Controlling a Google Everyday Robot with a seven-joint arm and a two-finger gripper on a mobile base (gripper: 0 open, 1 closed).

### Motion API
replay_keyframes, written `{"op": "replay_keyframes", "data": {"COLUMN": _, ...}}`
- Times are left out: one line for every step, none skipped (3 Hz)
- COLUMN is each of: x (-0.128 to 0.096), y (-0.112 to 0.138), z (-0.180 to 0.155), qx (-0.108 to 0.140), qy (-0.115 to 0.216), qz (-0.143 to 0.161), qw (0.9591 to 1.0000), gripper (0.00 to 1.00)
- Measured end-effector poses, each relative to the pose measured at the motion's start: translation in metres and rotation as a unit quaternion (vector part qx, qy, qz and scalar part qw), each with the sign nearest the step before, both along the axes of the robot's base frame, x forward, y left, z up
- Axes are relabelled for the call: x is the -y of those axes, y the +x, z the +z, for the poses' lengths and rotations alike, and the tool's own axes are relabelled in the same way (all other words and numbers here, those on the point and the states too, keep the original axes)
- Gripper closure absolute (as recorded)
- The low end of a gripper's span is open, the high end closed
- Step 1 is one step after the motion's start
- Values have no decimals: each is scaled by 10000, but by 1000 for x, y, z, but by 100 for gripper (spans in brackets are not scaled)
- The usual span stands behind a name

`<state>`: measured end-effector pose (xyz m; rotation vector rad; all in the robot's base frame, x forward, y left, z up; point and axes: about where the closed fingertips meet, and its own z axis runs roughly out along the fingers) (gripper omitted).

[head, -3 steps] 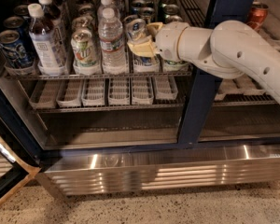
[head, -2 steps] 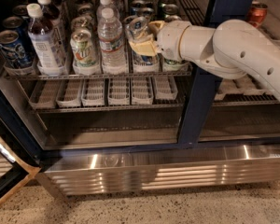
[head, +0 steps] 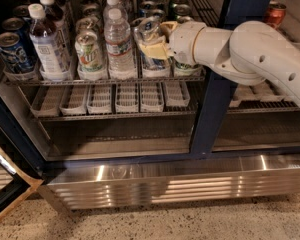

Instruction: Pick redbull can from top shelf of fridge

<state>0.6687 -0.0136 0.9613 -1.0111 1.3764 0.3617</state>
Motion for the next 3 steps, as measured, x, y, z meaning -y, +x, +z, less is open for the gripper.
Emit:
{"op": "replay_keyframes", "data": {"x": 1, "y": -2, "z": 2, "qx": 39, "qy": -3, "qz": -24, "qw": 10000, "gripper": 100}}
{"op": "replay_keyframes", "data": {"x": 2, "y": -2, "z": 2, "qx": 39, "qy": -3, "qz": -24, "qw": 10000, "gripper": 100}}
{"op": "replay_keyframes", "data": {"x": 4, "y": -5, "z": 3, "qx": 81, "qy": -7, "qz": -54, "qw": 10000, "gripper": 100}}
